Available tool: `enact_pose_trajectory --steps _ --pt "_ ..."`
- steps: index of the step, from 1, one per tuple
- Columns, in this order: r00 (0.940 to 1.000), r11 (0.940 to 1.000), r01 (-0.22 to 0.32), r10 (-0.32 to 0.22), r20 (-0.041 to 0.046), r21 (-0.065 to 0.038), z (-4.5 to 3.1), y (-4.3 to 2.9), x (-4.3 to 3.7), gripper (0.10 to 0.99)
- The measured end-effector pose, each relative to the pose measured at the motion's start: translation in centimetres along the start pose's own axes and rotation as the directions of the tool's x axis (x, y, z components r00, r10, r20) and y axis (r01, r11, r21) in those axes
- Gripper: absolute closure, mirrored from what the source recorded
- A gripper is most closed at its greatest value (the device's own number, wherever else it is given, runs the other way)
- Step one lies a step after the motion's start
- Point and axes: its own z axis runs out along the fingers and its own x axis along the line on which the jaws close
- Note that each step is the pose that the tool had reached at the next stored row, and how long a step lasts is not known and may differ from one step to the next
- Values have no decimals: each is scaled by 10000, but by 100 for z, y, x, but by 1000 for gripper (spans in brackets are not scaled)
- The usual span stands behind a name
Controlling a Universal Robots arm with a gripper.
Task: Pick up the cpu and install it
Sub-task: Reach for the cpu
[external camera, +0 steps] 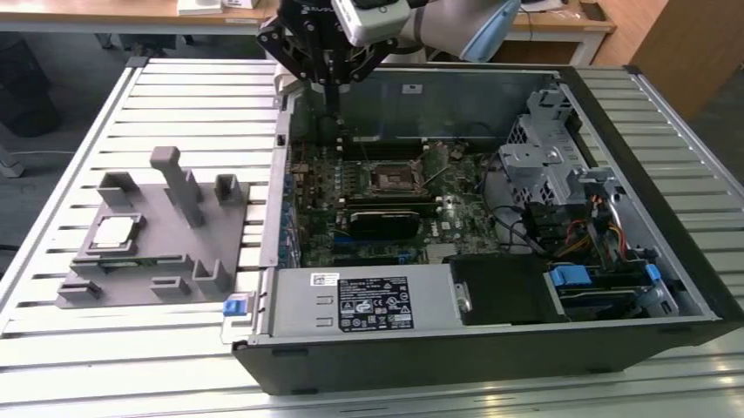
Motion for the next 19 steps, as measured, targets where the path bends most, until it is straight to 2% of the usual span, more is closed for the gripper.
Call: enact_pose_trajectory --steps 13,15,19 --pt "10000 10000 0 0 0 0 0 -2 29 965" --pt "10000 10000 0 0 0 0 1 -5 61 965" --pt "10000 10000 0 0 1 0 2 -5 66 965"
